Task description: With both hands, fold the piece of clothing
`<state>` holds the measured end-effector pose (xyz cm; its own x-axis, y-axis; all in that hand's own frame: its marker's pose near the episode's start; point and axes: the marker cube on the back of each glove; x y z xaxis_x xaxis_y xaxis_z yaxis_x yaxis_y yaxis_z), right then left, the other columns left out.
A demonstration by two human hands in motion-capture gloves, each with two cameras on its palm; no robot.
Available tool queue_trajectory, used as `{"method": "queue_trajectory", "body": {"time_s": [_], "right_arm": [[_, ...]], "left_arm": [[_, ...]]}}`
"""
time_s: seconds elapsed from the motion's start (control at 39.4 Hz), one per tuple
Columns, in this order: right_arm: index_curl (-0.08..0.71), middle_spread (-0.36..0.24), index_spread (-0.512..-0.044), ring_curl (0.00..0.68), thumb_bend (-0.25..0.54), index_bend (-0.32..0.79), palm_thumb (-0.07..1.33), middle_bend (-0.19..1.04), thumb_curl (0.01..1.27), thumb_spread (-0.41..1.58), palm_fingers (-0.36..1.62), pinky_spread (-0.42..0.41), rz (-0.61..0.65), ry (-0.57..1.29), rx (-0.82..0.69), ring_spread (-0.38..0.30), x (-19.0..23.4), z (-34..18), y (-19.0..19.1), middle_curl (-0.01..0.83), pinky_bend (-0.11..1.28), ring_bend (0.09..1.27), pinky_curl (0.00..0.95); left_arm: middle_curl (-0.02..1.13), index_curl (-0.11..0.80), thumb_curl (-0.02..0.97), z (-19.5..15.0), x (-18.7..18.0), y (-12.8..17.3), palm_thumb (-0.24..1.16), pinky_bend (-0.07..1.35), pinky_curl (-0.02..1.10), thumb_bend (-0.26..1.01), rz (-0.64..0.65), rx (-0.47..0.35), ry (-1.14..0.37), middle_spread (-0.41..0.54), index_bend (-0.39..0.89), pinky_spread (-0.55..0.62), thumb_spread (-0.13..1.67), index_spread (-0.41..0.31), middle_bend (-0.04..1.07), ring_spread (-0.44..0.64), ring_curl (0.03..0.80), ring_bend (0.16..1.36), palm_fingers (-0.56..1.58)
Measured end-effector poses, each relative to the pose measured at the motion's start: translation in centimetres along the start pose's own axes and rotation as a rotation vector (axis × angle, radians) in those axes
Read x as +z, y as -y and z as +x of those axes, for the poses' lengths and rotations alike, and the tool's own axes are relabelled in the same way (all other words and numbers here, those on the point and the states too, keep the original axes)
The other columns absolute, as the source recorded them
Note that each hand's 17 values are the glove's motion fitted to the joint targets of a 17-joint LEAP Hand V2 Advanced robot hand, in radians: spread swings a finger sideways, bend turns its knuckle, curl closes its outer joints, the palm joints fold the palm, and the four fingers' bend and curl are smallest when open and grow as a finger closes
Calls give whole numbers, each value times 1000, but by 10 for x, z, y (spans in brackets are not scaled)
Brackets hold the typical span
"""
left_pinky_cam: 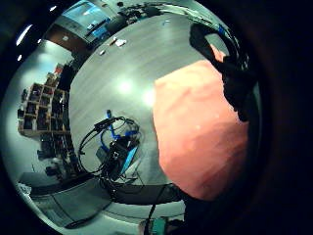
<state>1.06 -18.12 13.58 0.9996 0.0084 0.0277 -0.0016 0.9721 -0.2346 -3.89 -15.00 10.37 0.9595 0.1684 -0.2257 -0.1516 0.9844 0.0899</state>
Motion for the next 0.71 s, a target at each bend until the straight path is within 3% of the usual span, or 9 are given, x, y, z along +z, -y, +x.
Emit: {"method": "queue_trajectory", "body": {"time_s": [0.08,0.2,0.3,0.41,0.51,0.56,0.63,0.71], "right_arm": [[435,-234,-268,455,-31,260,954,396,621,450,1346,-345,-95,35,41,-251,-6,-10,6,506,526,615,402],[447,-233,-270,457,-28,214,969,374,646,407,1271,-350,-166,2,124,-253,17,-20,38,504,535,607,405],[450,-236,-273,458,-30,184,972,358,660,398,1262,-356,-134,-70,204,-255,55,-24,83,502,539,601,408],[436,-241,-274,461,-26,143,980,326,663,450,1236,-363,-30,-104,254,-257,66,-26,91,493,552,610,408],[415,-229,-276,448,-30,116,957,257,651,580,1134,-353,80,-73,315,-253,54,-17,79,473,568,569,404],[405,-218,-271,441,-33,113,918,244,631,704,1130,-346,69,-35,335,-241,48,-10,69,470,576,548,403],[390,-203,-255,432,-28,103,883,233,609,827,1100,-321,-105,59,346,-226,45,0,41,467,568,518,398],[366,-172,-234,420,-54,77,788,226,569,951,960,-237,-273,136,390,-187,49,11,13,464,531,470,392]], "left_arm": [[667,616,832,-10,12,11,840,185,437,-19,-106,-118,16,-254,233,-266,725,-279,351,-316,492,461,1185],[680,626,843,-26,49,19,837,190,438,-18,-369,-389,15,-255,235,-267,717,-282,359,-317,497,464,1172],[689,632,847,-46,96,42,821,184,437,-21,-451,-416,6,-256,238,-262,730,-283,363,-316,499,469,1165],[694,636,843,-63,115,45,799,175,433,-20,-533,-519,109,-254,234,-255,772,-282,367,-311,497,464,1141],[670,579,805,-70,107,42,742,228,450,-18,-473,-539,182,-239,99,-231,946,-238,321,-263,475,384,967],[661,533,775,-68,97,40,692,281,473,-25,-390,-521,162,-213,13,-200,1029,-201,271,-220,488,398,800],[643,504,734,-57,80,29,637,315,487,-25,-281,-486,70,-169,61,-165,1123,-171,177,-176,492,421,689],[584,473,700,-46,70,16,606,318,476,-17,-209,-459,-11,-138,84,-135,1192,-152,128,-138,470,429,662]]}}
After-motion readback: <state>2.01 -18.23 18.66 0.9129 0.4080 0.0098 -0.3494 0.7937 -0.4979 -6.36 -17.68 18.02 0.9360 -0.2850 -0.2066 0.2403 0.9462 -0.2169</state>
